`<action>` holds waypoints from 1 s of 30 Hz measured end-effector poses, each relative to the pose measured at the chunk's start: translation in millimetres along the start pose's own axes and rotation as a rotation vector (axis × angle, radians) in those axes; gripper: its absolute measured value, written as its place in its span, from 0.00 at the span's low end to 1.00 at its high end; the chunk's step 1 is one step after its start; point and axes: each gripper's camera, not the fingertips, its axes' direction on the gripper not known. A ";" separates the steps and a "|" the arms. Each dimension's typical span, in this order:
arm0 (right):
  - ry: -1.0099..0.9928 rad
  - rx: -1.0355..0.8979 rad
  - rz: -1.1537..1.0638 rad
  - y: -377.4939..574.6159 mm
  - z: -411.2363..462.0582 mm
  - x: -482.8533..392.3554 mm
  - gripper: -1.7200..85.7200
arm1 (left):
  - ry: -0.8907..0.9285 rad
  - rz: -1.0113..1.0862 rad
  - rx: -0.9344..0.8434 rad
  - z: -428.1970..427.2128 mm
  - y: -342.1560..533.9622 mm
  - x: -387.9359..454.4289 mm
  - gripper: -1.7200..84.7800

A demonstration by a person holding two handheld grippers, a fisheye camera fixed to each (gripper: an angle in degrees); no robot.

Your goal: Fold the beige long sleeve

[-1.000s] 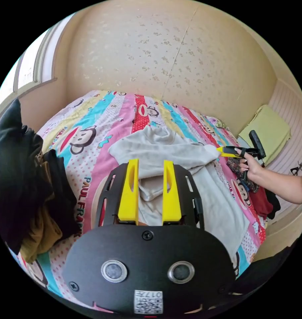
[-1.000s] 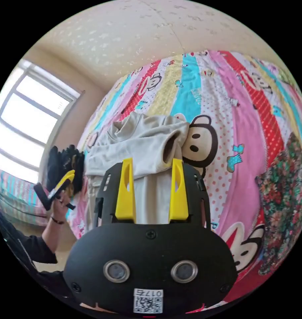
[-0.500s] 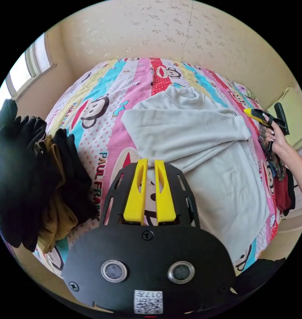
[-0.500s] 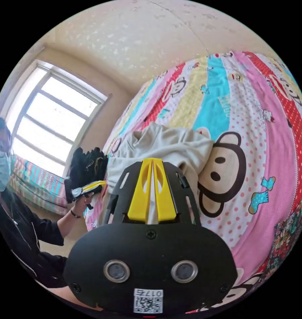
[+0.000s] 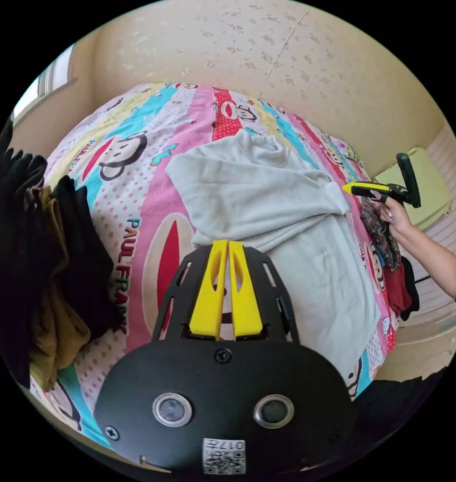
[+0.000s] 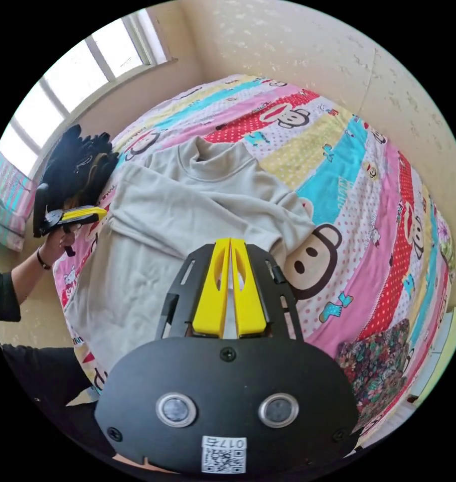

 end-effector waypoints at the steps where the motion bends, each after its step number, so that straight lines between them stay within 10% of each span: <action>1: 0.015 -0.010 -0.024 13.6 -7.5 -6.4 0.03 | 0.056 -0.014 0.020 -14.4 26.8 -3.2 0.02; 10: -0.157 -0.255 0.192 253.7 -16.6 -48.6 0.08 | 0.269 0.019 -0.136 -97.8 221.2 37.1 0.23; 15: -0.276 -0.277 0.472 307.4 20.5 -37.6 0.22 | 0.338 -0.211 -0.175 -100.9 247.0 31.9 0.21; 30: -0.562 -0.029 0.782 416.4 39.3 13.4 0.09 | 0.227 -0.508 -0.225 -118.4 243.0 40.8 0.09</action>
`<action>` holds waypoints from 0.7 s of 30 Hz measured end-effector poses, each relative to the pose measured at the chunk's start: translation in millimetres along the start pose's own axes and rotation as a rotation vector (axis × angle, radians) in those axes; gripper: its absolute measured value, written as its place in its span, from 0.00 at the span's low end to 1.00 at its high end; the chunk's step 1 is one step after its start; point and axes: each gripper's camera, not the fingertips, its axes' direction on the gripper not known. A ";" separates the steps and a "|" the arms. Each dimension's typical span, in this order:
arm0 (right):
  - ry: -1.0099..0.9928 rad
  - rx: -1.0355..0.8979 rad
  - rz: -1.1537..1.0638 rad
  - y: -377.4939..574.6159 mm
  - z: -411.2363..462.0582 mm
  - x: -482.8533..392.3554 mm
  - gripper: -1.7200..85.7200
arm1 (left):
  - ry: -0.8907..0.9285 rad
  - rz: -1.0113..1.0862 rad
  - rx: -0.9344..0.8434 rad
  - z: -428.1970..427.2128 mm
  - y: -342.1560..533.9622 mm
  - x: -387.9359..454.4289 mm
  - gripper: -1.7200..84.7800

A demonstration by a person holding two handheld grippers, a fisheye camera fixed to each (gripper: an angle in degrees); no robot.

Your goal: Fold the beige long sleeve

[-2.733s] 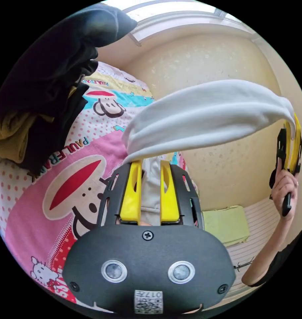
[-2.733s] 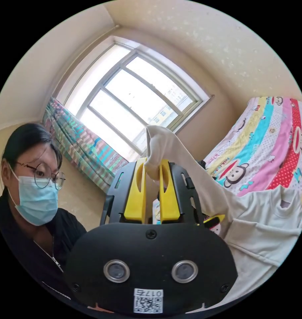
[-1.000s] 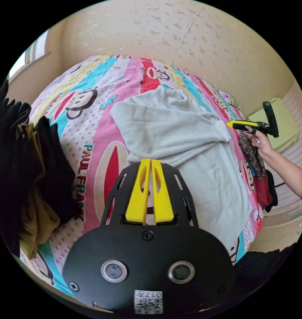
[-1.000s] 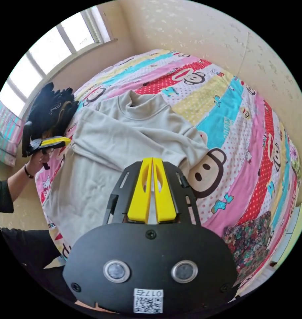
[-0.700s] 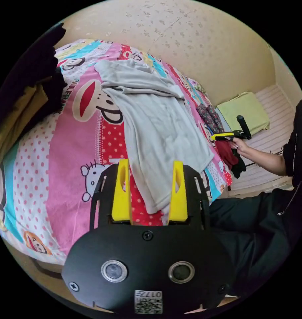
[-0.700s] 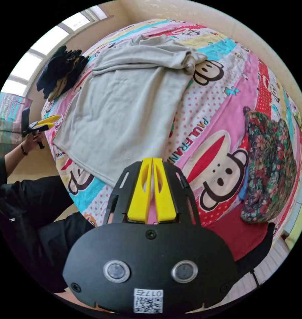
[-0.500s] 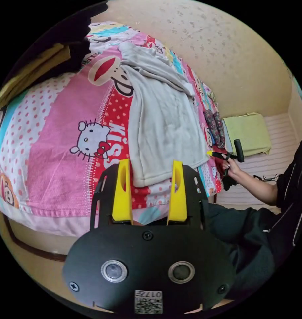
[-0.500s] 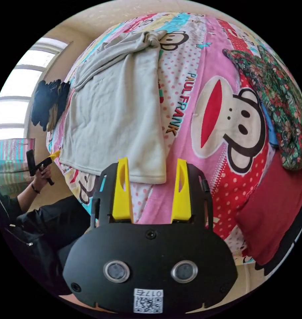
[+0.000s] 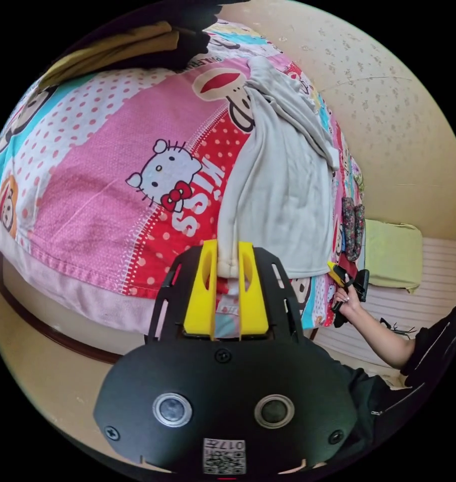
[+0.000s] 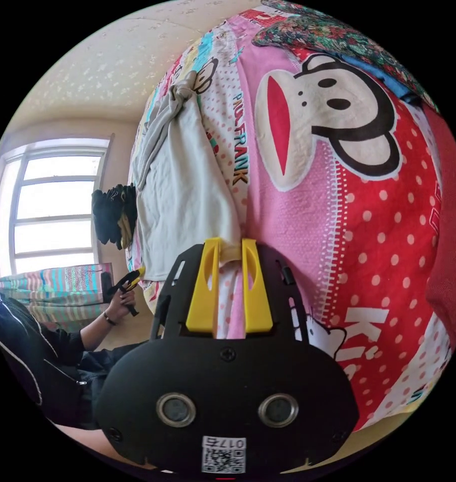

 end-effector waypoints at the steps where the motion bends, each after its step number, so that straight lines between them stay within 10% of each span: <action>1: 0.000 0.003 0.010 0.9 -1.0 2.2 0.09 | 0.019 -0.009 -0.019 -1.6 -1.0 2.7 0.08; 21: -0.083 -0.210 -0.139 47.9 -176.1 -93.5 0.06 | 0.054 0.237 -0.257 -261.1 -11.3 133.1 0.06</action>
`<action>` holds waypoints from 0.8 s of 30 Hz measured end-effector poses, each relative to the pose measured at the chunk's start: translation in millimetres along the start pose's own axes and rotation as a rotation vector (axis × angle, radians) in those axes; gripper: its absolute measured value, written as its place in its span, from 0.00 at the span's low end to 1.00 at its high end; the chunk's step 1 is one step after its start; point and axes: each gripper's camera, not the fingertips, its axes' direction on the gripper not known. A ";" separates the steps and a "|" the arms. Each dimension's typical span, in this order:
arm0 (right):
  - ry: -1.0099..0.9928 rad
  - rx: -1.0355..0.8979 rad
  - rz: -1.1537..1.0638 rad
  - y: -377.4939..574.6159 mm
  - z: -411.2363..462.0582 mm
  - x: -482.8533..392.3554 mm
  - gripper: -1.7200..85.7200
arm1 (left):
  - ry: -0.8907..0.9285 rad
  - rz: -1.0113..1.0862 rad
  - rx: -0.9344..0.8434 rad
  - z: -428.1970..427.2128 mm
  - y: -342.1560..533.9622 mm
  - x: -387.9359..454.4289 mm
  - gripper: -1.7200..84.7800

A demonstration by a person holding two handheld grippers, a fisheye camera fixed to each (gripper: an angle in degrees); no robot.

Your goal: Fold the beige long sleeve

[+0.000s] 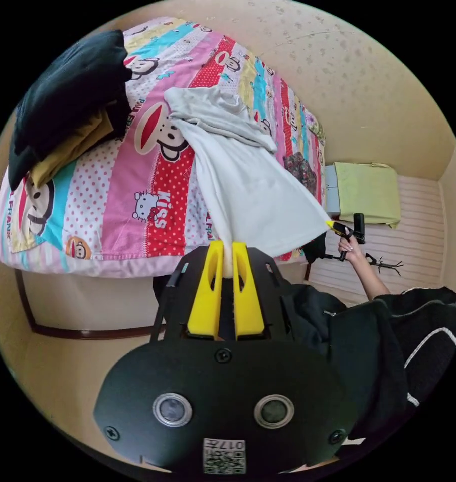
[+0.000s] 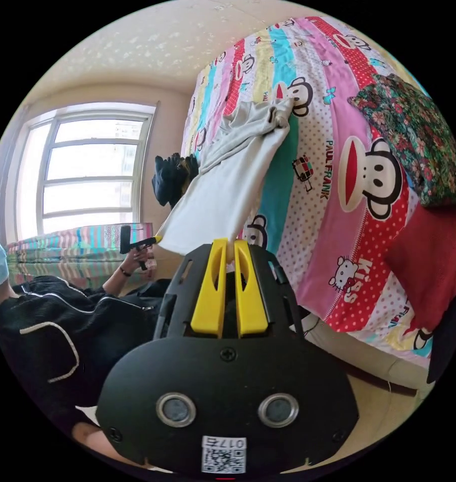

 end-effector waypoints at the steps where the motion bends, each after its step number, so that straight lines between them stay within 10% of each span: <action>1: 0.011 -0.001 0.015 11.7 5.4 2.7 0.06 | 0.004 -0.026 -0.035 7.9 17.9 -4.7 0.07; 9: -0.253 0.175 0.468 125.3 66.5 87.3 0.06 | 0.241 -0.338 -0.118 38.5 66.1 -75.5 0.07; 19: -0.391 0.420 0.264 -122.2 -11.5 78.9 0.09 | 0.477 -0.251 0.293 -64.4 -158.9 -51.3 0.14; 24: -0.785 0.661 0.239 -142.3 7.2 104.5 0.13 | 0.602 -0.286 0.411 -59.6 -200.0 -62.1 0.24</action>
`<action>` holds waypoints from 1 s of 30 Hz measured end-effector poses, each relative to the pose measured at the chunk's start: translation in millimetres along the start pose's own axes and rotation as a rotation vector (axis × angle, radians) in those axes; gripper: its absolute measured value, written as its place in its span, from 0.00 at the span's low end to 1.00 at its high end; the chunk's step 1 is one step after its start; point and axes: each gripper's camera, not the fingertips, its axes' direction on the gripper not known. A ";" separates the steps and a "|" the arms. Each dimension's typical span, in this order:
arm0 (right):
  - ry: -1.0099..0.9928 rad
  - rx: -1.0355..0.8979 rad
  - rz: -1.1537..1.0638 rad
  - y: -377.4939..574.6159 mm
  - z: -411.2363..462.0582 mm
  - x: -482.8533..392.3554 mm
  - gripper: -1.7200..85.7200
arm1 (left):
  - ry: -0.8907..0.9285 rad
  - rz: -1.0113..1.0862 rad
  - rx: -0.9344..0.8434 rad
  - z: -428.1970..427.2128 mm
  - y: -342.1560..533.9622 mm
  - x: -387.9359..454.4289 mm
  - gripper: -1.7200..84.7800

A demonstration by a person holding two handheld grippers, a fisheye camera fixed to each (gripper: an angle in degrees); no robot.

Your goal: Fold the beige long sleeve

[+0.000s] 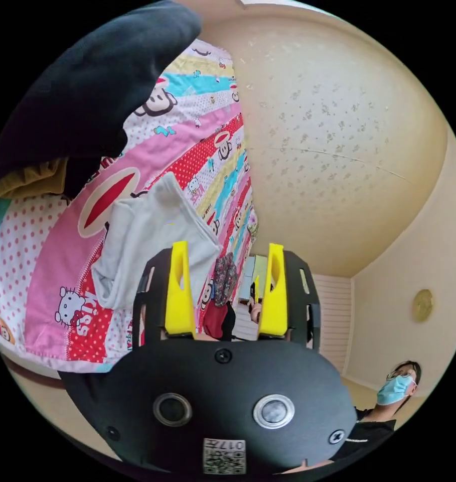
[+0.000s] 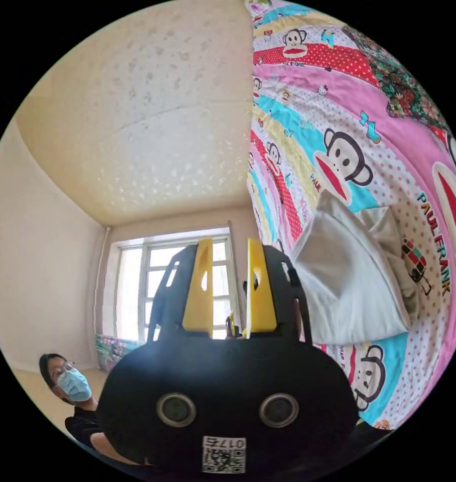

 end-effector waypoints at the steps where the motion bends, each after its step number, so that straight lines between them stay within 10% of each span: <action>1: -0.029 0.005 0.002 4.0 -3.3 6.5 0.13 | 0.016 0.012 -0.001 2.0 7.1 -4.8 0.23; 8: 0.069 -0.230 0.066 115.3 -109.4 110.7 0.10 | -0.281 0.005 -0.329 -16.1 96.9 -101.1 0.17; 13: 0.159 0.065 0.341 239.2 -285.6 146.5 0.06 | -0.272 -0.285 -0.521 -87.7 196.9 -202.2 0.08; 24: 0.000 1.265 0.201 471.4 -418.8 119.0 0.02 | -0.100 -0.693 0.224 -174.1 291.3 -246.1 0.01; 30: -0.118 1.175 0.178 375.3 -370.7 135.7 0.02 | -0.155 -0.589 0.038 -69.6 186.8 -197.5 0.01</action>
